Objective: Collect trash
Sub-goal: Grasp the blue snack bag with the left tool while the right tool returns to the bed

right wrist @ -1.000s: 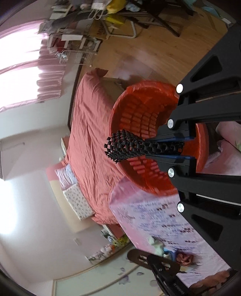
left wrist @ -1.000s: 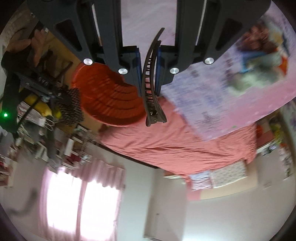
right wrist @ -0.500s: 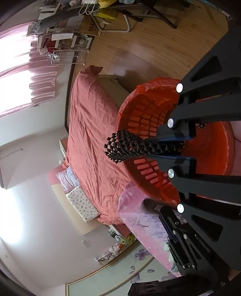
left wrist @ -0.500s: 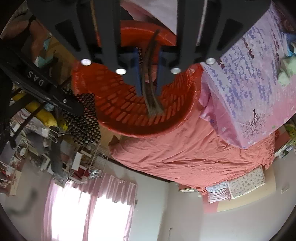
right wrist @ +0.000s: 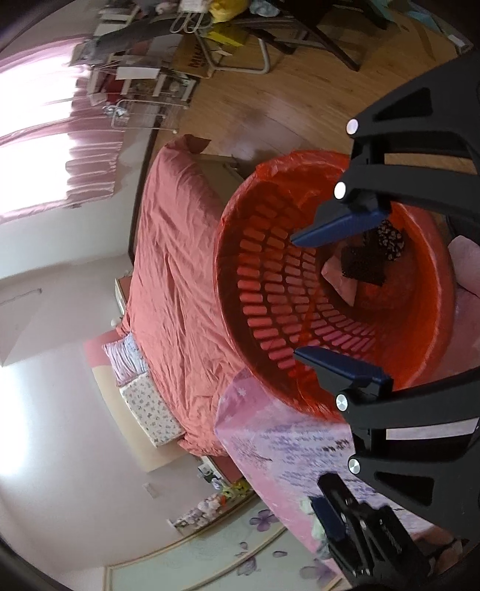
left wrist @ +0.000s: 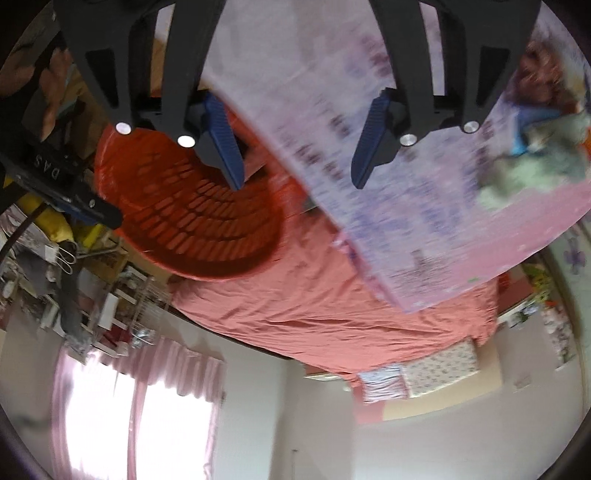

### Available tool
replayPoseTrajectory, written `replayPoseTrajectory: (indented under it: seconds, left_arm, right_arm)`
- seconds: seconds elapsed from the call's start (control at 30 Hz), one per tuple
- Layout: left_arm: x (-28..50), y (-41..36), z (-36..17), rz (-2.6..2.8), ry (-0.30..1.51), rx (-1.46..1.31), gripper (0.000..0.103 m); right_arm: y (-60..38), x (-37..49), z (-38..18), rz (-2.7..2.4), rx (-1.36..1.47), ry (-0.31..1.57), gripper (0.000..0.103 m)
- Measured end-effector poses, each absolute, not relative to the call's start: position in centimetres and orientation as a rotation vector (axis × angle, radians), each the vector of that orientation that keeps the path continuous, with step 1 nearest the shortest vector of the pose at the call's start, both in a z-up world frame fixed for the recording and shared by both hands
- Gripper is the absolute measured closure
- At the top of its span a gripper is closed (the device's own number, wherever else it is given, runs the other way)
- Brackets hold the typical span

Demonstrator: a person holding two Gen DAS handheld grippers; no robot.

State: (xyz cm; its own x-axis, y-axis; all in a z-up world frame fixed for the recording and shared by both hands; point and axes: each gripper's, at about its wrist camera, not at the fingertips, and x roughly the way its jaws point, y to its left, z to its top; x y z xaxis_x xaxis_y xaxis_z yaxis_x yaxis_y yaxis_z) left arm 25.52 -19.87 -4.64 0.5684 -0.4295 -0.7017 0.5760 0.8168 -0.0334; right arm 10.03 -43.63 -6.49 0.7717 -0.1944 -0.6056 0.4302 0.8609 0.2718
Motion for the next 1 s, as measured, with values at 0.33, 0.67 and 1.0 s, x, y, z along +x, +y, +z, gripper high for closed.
replayPoseTrajectory:
  seconds: [0.33,0.67,1.0]
  left_arm:
    - [22.8,-3.3,-2.9,-0.326,0.727,0.165,0.037]
    - [28.6,10.3,-4.8,0.01,0.835,-0.046,0.024]
    - [31.1,11.7,-7.1,0.031,0.905,-0.102,0.027]
  right_arm:
    - [-35.5,11.1,-6.3,-0.229,0.308,0.643,0.047]
    - [-27.1,13.1,-6.7,-0.112,0.227,0.68,0.047]
    - [-23.0,14.0,-7.6,-0.064,0.187,0.724,0.047]
